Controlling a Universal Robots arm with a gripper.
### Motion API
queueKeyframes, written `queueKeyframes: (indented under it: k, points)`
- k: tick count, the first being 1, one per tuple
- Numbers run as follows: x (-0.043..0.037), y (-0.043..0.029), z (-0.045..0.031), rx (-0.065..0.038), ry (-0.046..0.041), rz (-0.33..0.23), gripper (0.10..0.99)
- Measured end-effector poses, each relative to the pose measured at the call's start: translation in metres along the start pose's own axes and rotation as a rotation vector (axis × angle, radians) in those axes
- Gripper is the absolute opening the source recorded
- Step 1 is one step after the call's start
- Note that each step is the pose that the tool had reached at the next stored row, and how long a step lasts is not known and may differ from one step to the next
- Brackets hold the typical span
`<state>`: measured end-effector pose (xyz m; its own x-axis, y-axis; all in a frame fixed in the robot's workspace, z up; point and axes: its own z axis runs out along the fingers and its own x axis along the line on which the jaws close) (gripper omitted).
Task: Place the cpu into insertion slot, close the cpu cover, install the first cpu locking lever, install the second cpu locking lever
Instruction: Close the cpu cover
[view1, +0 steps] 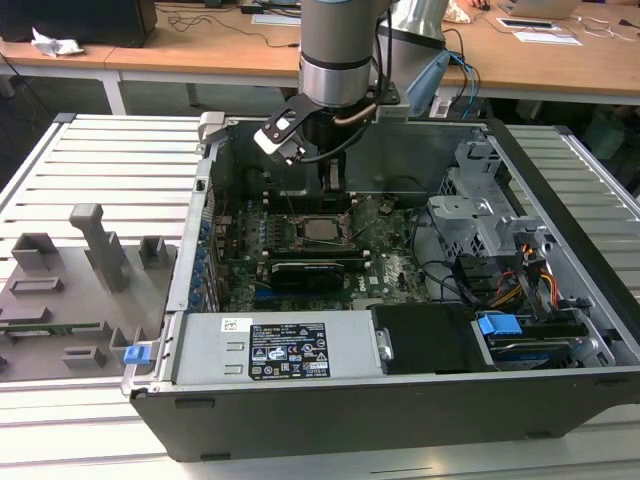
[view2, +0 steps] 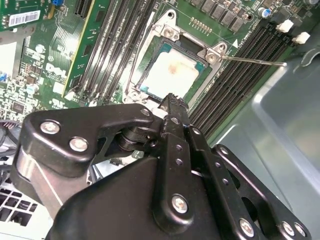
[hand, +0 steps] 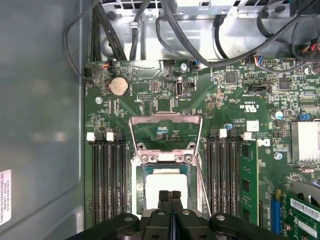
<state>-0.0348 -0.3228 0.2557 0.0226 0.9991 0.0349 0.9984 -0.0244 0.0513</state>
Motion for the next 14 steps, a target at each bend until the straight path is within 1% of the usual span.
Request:
queueKeyframes:
  k: [7, 8, 11, 14]
  points:
    - [0.0003, 0.0005, -0.0095, 0.0, -0.0038, 0.0, 0.106]
    - [0.0001, 0.0005, -0.0095, 0.0, -0.0037, 0.0, 0.106]
    - [-0.005, 0.0006, -0.0097, 0.0, -0.004, 0.001, 0.106]
    - [-0.0064, 0.0007, -0.0097, 0.0, -0.004, 0.003, 0.106]
